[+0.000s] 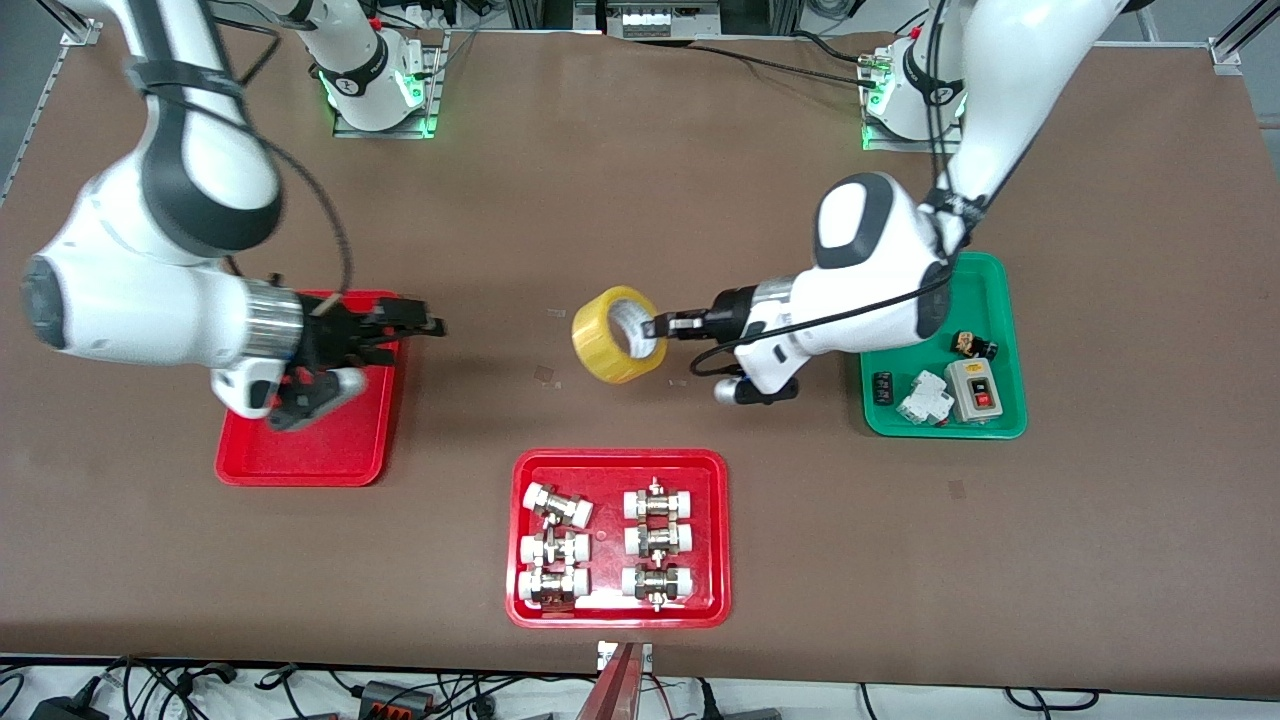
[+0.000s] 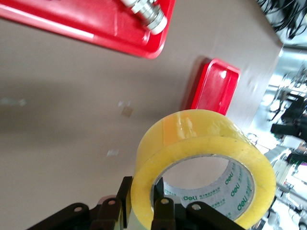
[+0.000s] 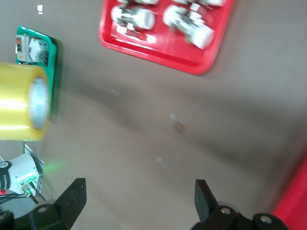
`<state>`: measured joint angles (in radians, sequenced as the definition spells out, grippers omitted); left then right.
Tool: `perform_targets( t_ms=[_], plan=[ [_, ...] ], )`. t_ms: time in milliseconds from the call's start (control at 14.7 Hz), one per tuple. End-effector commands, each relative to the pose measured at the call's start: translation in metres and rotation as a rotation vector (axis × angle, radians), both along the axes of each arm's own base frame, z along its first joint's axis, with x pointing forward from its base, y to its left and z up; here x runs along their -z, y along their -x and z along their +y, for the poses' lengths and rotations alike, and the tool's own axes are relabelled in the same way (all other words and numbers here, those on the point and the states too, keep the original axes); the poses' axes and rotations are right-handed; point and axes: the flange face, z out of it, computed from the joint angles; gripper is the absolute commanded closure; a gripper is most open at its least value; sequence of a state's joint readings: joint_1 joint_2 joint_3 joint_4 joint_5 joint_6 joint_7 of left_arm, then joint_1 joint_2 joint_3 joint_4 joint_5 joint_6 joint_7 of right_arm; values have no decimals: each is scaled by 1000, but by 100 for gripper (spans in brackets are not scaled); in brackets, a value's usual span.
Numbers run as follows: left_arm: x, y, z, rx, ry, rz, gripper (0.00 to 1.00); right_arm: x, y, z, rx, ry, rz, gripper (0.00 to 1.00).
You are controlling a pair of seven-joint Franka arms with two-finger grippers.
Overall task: Left arm passes tape to right arm into tray
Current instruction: 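Carry the tape toward the right gripper while the right gripper approaches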
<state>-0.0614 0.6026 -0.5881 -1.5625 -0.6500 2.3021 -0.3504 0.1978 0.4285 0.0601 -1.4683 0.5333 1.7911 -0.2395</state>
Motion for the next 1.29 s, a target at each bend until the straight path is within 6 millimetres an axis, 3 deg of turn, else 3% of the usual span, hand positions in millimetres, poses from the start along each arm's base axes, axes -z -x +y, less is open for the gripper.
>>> perform_targets(
  t_ms=[0,204,477,817,1226],
  plan=[
    [-1,-1,-26,-48,42,-15,100,6,-15,44,-15,-44,-44,0],
    [7,6,-42,-89,40,-31,99,25,-22,60,40,-153,-9,0],
    [10,2,-36,-69,14,-68,100,22,-19,98,21,-168,-57,0],
    [14,2,-33,-28,-4,-114,100,20,-18,101,31,-168,-52,0],
    [14,-8,-28,-65,-26,-195,100,30,-7,126,2,-159,-42,0]
  ],
)
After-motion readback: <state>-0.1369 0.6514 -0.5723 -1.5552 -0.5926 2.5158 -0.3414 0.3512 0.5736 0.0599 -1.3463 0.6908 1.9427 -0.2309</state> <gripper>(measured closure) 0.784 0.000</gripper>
